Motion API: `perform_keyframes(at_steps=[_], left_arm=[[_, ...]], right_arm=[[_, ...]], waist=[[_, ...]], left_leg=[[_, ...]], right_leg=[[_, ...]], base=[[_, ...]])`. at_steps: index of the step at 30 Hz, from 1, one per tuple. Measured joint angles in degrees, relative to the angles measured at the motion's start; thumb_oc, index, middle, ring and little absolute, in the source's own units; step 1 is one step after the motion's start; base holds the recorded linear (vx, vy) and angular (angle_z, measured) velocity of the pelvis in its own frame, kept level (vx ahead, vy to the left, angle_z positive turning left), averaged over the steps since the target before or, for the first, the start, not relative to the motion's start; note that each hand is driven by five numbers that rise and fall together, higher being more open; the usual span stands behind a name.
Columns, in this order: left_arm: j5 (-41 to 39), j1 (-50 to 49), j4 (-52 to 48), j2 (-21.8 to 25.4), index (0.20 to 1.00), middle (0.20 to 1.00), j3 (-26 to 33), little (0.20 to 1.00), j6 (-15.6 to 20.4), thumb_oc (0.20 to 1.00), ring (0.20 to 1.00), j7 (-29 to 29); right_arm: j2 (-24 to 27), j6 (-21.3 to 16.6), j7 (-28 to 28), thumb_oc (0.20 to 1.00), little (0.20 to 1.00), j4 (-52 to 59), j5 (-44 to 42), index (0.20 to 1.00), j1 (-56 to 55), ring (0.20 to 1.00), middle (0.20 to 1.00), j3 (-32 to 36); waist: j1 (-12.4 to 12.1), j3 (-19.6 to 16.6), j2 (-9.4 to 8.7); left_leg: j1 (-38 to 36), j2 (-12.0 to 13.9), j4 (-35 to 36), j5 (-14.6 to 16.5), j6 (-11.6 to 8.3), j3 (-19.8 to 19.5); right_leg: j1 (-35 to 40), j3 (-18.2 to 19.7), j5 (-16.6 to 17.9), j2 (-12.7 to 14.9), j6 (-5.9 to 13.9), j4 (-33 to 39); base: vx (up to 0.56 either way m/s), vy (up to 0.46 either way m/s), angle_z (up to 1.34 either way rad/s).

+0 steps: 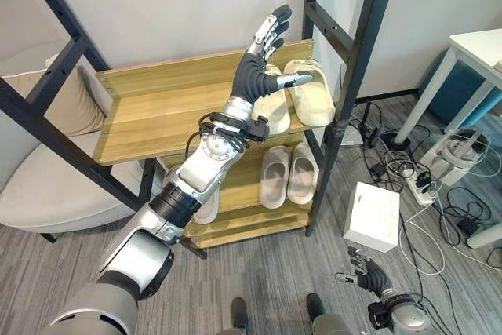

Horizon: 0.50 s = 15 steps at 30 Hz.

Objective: Arrange the slippers neatly on the shoe rack.

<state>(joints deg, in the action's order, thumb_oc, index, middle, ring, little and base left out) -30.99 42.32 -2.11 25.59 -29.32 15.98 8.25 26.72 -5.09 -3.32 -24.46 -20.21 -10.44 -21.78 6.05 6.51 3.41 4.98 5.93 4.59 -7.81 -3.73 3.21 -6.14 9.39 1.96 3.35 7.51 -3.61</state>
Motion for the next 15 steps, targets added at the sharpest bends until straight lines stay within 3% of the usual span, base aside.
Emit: perform_keyframes(at_steps=[3, 5, 6, 8, 11, 15], left_arm=[[-2.2, -1.6, -5.4, 3.3, 1.000, 1.000, -3.0, 1.000, 0.4, 1.000, 1.000, -5.3], [-4.1, -1.2, -8.8, 9.6, 1.000, 1.000, -8.2, 1.000, 0.0, 1.000, 1.000, -9.8], [-4.4, 0.3, -12.8, 17.3, 1.000, 1.000, -15.2, 1.000, -0.3, 1.000, 1.000, -12.8], [-5.0, 0.3, -13.8, 21.5, 1.000, 1.000, -23.3, 1.000, -1.7, 1.000, 1.000, -19.2], [-4.9, -6.1, -4.9, 19.8, 1.000, 1.000, -29.2, 1.000, -4.9, 1.000, 1.000, -24.4], [-3.2, -22.0, 6.0, 15.0, 1.000, 1.000, -23.5, 1.000, -7.2, 1.000, 1.000, -24.2]], right_arm=[[-0.1, 0.0, 0.4, 1.000, 1.000, -0.1, 0.0, 1.000, -0.4, 1.000, 1.000, 0.0], [-0.1, 0.0, 1.2, 1.000, 1.000, -0.6, 0.0, 1.000, -0.6, 1.000, 1.000, 0.0], [-0.1, -0.1, 1.5, 1.000, 1.000, -1.1, -0.1, 1.000, -0.5, 1.000, 1.000, 0.0], [0.1, -0.6, 1.8, 1.000, 1.000, -3.2, -0.1, 1.000, -0.7, 1.000, 1.000, -0.1], [0.1, -0.8, 2.8, 1.000, 1.000, -4.4, -0.1, 1.000, 0.2, 1.000, 1.000, -0.4], [0.4, -1.5, 2.6, 1.000, 1.000, -4.3, -0.2, 1.000, 1.4, 1.000, 1.000, -0.5]], waist=[[-0.5, 0.0, 0.04], [-0.8, -0.1, 0.12], [-0.8, -0.1, 0.25], [-0.8, -0.4, 0.63], [-1.6, -0.7, 1.22], [-1.8, -0.7, 1.07]], left_leg=[[-0.2, 0.0, 0.0, 0.0, 0.00, -0.1], [-0.3, 0.0, 0.0, 0.0, 0.00, -0.2], [-0.4, 0.0, 0.0, 0.0, -0.01, -0.2], [-1.0, -0.1, 0.0, 0.1, -0.01, -0.4], [-1.2, -0.1, 0.0, 0.2, -0.15, -1.0], [-1.1, 0.2, 0.0, 0.2, -0.17, -1.1]], right_leg=[[0.3, -0.1, -0.1, 0.1, 0.01, 0.1], [0.7, -0.2, 0.1, 0.1, 0.05, 0.5], [1.1, -0.2, 0.4, 0.1, 0.09, 1.2], [2.2, -0.4, 0.5, 0.2, 0.19, 1.9], [2.6, -1.2, 0.4, 0.2, 0.03, 1.7], [1.8, -1.2, -0.4, 0.0, -1.00, 0.8]], base=[[0.00, 0.000, 0.00], [0.00, 0.000, 0.00], [0.00, 0.000, 0.00], [0.00, 0.010, 0.06], [-0.01, 0.013, 0.09], [0.01, 0.010, 0.00]])
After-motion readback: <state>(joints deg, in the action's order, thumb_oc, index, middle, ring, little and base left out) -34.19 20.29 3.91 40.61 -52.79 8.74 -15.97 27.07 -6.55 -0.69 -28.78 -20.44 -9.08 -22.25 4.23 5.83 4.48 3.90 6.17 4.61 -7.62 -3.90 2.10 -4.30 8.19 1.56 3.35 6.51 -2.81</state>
